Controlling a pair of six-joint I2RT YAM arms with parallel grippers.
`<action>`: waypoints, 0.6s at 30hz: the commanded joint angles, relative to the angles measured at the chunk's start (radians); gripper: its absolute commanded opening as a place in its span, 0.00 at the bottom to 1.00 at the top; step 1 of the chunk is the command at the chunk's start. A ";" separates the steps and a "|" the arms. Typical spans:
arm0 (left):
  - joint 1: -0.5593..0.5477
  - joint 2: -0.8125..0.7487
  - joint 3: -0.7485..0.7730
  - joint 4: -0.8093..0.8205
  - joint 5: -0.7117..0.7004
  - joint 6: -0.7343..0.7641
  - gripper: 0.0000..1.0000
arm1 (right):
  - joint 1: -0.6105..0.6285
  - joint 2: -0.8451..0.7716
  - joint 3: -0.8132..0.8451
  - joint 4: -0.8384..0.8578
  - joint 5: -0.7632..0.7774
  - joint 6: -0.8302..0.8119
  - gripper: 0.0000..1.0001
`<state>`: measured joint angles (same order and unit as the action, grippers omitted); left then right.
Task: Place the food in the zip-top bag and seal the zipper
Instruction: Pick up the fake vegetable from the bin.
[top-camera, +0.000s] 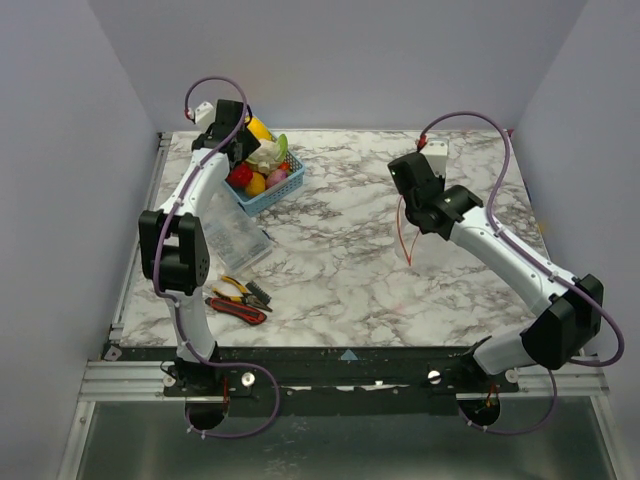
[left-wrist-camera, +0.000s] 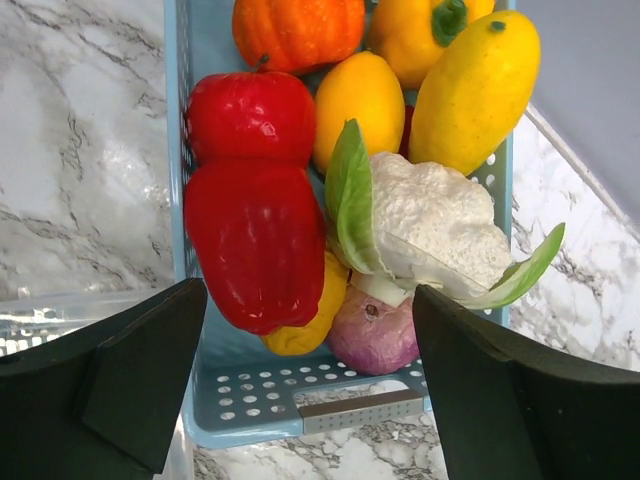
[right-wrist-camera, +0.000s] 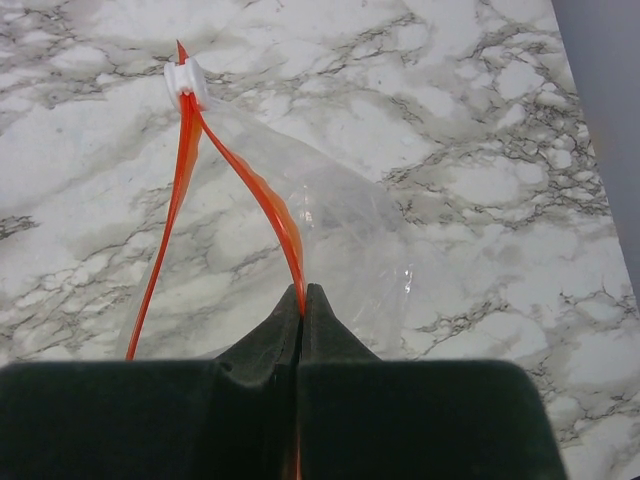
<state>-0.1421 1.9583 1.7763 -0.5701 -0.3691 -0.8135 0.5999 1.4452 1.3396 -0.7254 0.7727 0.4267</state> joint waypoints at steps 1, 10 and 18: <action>0.015 0.040 0.001 -0.088 -0.047 -0.181 0.83 | -0.006 0.018 -0.001 0.016 -0.016 -0.012 0.01; 0.049 0.085 -0.057 0.017 0.050 -0.273 0.81 | -0.007 0.027 0.000 0.030 -0.047 -0.020 0.00; 0.050 0.094 -0.081 0.092 0.068 -0.266 0.60 | -0.006 0.049 -0.006 0.034 -0.071 -0.024 0.01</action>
<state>-0.0982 2.0403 1.7031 -0.5278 -0.3233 -1.0672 0.5999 1.4693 1.3396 -0.7033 0.7326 0.4160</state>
